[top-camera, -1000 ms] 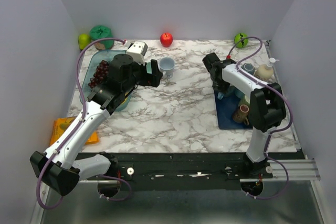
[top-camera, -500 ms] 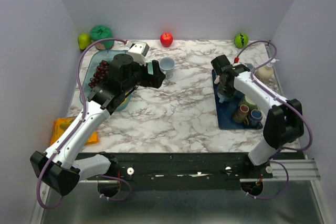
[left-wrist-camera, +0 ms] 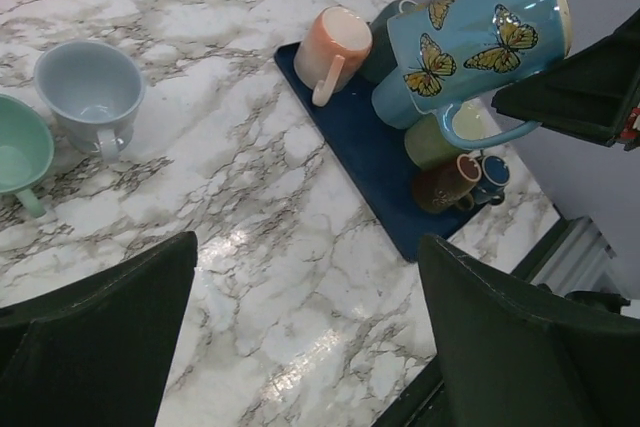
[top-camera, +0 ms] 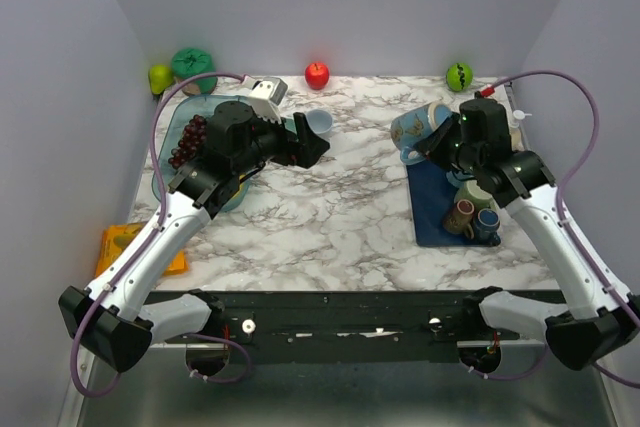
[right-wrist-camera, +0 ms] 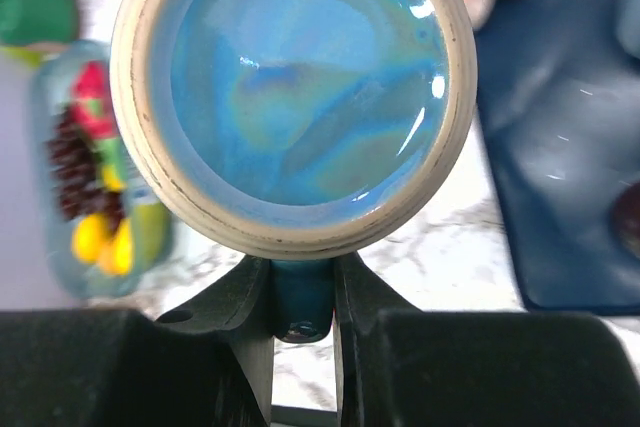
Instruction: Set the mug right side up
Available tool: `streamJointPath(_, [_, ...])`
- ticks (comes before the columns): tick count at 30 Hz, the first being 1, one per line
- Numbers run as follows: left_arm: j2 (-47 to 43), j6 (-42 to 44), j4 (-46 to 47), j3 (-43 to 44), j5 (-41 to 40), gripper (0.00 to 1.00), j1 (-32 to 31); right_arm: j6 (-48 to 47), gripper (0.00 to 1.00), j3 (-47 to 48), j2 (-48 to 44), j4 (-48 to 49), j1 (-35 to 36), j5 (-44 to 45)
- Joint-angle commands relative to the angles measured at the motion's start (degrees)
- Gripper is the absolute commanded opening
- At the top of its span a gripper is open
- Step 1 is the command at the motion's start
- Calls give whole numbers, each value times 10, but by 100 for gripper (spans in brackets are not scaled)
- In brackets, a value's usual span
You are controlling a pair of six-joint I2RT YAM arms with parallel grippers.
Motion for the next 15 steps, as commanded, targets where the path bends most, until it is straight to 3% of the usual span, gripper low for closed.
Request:
streamJointPath(1, [-22,-57,61,-14,92,99,3,-10,1,-7,-63,168,4,-111])
streamJointPath(5, [-31,-113,122,-31,150,99,3,2,0,-24,-102,282,4,-177])
streamJointPath(15, [7,-297,366,-48,231,99,-9,60,1,-30,-137,426,8,-283])
